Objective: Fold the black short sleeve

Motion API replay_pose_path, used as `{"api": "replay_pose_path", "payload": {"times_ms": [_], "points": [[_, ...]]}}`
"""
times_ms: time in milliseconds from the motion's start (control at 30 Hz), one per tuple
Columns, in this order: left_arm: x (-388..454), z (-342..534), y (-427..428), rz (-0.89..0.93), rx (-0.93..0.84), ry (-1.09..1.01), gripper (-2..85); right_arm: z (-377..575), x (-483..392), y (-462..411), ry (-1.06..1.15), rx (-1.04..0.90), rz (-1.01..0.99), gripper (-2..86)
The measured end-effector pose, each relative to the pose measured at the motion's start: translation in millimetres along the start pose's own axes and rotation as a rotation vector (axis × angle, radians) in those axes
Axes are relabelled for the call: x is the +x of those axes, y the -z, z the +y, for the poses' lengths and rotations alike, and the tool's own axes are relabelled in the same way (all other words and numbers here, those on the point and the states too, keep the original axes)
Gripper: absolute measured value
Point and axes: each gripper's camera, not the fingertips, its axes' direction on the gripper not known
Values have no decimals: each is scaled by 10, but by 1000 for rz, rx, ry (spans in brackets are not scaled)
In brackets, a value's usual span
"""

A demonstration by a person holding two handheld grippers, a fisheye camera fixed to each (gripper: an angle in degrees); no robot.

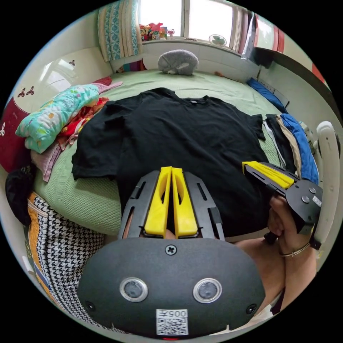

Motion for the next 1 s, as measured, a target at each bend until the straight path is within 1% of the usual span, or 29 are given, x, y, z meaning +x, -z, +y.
{"api": "replay_pose_path", "payload": {"times_ms": [100, 167, 200, 300, 367, 433, 500, 600, 700, 767, 867, 933, 1000], "points": [[-370, 74, 92, 34, 68, 80, -4, 45, 31, 118, 6, 49, -6, -11], [-736, 51, 142, 49, 59, 173, -3, 59, 71, 192, -18, 72, -15, -11], [-991, 4, 172, 63, 70, 226, -2, 68, 99, 251, -38, 95, -26, -11], [-1556, -274, 198, 74, 113, 276, 0, 42, 119, 358, -72, 140, -69, -10], [-1831, -496, 130, 47, 96, 290, 5, -12, 84, 394, -71, 153, -103, -10], [-2168, -721, -121, 3, 58, 349, 25, -99, -1, 435, -61, 164, -123, -10], [-2374, -783, -379, 22, 32, 389, 43, -151, -89, 463, -32, 170, -122, -10], [-2565, -713, -778, 59, 92, 412, 55, -178, -226, 516, 25, 173, -150, -10], [-2739, -704, -1174, 142, 56, 430, 58, -147, -353, 583, 105, 183, -213, -10], [-2834, -712, -1338, 143, 47, 443, 63, -131, -421, 625, 149, 206, -236, -10], [-2933, -773, -1568, 113, 0, 428, 78, -144, -534, 610, 200, 198, -203, -9], [-2962, -828, -1767, 121, -22, 383, 83, -171, -593, 532, 217, 155, -170, -9], [-2994, -856, -1912, 118, -29, 373, 84, -196, -600, 468, 218, 120, -182, -9]]}}
